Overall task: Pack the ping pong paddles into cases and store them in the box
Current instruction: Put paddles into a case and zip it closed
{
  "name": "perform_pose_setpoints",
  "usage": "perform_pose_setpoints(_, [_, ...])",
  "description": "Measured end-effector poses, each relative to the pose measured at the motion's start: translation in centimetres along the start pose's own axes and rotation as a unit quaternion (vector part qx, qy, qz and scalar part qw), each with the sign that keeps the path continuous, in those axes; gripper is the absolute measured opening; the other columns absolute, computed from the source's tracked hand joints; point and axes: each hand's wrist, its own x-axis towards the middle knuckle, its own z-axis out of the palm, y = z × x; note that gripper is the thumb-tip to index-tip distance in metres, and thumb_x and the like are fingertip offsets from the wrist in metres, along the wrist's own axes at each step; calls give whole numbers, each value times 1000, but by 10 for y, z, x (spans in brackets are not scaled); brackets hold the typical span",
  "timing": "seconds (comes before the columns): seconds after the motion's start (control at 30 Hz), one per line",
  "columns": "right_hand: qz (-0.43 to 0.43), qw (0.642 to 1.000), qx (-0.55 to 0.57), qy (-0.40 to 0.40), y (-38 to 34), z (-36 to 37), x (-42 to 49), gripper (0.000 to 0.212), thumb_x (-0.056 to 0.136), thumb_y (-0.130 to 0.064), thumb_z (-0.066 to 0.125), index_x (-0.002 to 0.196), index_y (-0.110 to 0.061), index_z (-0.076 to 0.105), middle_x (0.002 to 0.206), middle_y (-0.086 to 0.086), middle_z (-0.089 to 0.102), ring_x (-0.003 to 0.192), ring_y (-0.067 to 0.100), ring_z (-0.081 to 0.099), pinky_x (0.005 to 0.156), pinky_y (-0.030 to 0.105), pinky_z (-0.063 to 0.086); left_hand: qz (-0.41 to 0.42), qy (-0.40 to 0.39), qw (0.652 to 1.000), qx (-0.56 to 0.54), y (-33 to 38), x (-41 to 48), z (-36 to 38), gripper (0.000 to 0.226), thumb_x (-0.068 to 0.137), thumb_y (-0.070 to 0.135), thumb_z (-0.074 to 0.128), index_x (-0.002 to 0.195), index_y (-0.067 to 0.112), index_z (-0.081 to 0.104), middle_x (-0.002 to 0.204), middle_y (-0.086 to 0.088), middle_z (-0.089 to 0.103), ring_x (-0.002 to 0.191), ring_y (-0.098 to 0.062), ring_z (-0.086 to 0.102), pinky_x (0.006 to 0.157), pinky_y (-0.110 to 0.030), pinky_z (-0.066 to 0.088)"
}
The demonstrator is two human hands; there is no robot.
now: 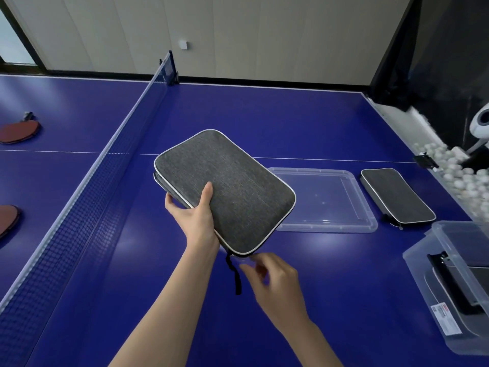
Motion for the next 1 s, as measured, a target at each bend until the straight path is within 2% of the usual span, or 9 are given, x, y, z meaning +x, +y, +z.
perform_pose_setpoints(0.07, [38,999,18,32,14,-13,1,38,88,-51,57,89,-15,69,73,-8,64,64,6,57,58,21,46,-1,-11,1000,22,3,5,-11,93,64,33,87,135,43,28,121,6,56,104,-15,64,85,-40,56])
perform_pose_setpoints(0.17, [132,983,58,111,38,-33,12,24,87,-38,59,92,-17,68,77,-12,66,72,3,60,62,11,43,-15,-51,996,68,7,10,-33,92,59,38,89,130,49,31,119,6,57,102,-19,65,78,-41,58])
perform_pose_setpoints(0.23, [201,967,111,110,46,-41,26,14,91,-34,59,98,-24,65,85,-15,66,79,-3,60,63,5,42,-23,-86,990,105,7,9,-48,88,56,40,90,122,55,36,119,5,58,100,-21,67,71,-40,60])
perform_pose_setpoints(0.3, [261,950,163,54,50,-41,39,12,92,-37,56,102,-33,61,97,-19,64,88,-8,59,70,6,43,-39,-123,981,144,6,6,-60,85,53,41,90,118,58,39,119,4,57,100,-23,66,64,-38,60])
perform_pose_setpoints(0.37, [309,923,228,-16,52,-35,50,15,94,-40,53,104,-33,61,106,-15,65,98,-2,61,81,16,46,-59,-163,967,186,4,3,-70,87,51,44,92,119,59,40,122,4,55,103,-24,65,64,-38,60])
perform_pose_setpoints(0.5, [369,845,365,-133,49,-16,52,59,76,-65,59,121,-28,60,119,-8,68,110,10,64,94,33,48,-96,-227,940,237,-1,-4,-82,82,47,45,92,111,65,44,120,5,58,94,-20,70,66,-38,60])
perform_pose_setpoints(0.63, [407,820,383,-126,46,4,37,79,56,-73,74,119,-27,60,109,-5,73,99,14,70,80,34,56,-96,-262,919,277,-7,-6,-89,86,50,47,90,119,62,40,116,9,60,91,-11,71,70,-35,60])
perform_pose_setpoints(0.8, [430,829,356,-41,46,23,19,57,61,-67,69,106,-32,62,96,-10,74,81,6,72,57,21,56,-147,-269,901,307,-16,-5,-99,89,59,54,83,133,49,33,118,6,60,95,-13,69,74,-32,59])
perform_pose_setpoints(1.0, [438,842,316,-18,53,30,16,47,74,-62,66,106,-28,64,98,-8,73,86,9,71,60,23,55,-232,-257,884,314,-28,0,-101,80,61,63,74,128,28,47,112,3,68,92,-13,71,68,-27,57])
